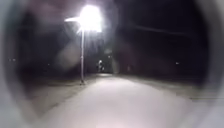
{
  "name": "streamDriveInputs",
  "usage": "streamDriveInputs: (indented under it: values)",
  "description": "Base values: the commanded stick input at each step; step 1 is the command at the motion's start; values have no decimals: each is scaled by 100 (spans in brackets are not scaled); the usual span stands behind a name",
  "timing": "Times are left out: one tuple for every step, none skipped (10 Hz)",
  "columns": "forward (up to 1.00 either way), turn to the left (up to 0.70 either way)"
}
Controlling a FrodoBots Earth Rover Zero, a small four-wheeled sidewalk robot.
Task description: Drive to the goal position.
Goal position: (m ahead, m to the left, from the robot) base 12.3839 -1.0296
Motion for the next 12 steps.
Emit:
streamDriveInputs:
  values:
    - [70,0]
    - [70,0]
    - [70,0]
    - [70,0]
    - [70,0]
    - [70,0]
    - [70,0]
    - [70,0]
    - [70,0]
    - [70,0]
    - [70,0]
    - [70,0]
